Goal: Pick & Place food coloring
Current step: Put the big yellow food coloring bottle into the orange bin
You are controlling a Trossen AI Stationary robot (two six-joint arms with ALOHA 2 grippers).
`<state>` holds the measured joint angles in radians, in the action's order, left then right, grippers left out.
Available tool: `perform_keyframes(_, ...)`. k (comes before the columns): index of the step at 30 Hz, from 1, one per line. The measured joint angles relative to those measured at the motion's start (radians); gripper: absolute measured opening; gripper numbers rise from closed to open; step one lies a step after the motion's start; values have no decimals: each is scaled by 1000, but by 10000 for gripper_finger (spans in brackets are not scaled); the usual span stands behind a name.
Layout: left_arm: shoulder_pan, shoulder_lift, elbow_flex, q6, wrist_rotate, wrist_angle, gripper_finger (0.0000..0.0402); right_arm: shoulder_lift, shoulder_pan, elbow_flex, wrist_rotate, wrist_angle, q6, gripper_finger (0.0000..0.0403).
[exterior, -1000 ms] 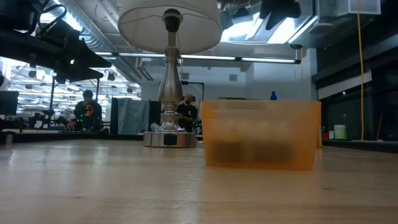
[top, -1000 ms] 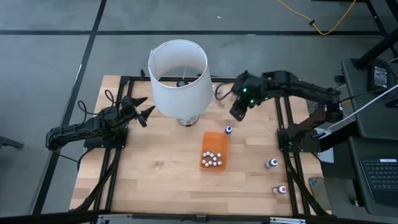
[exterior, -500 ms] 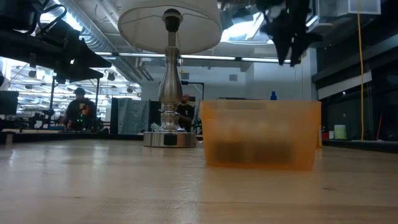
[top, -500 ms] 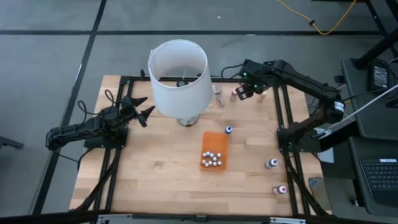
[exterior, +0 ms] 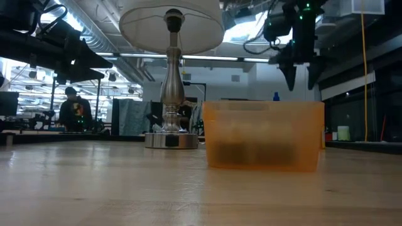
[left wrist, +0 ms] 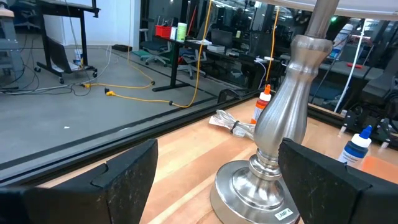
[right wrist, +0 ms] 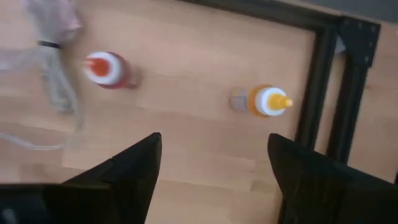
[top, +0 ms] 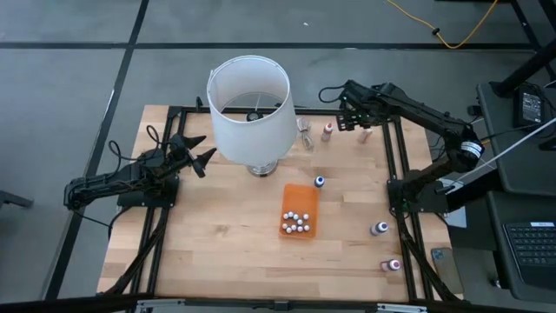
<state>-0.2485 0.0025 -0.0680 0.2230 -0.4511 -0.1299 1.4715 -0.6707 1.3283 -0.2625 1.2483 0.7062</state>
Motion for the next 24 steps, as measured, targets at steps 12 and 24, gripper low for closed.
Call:
perform_keyframes(12, 0, 0, 0, 0, 0, 0, 322, 0, -123, -148, -7, -83, 35, 288)
perform_keyframes(24, 0, 0, 0, 0, 0, 0, 322, 0, -198, -265, -15, -209, 74, 288)
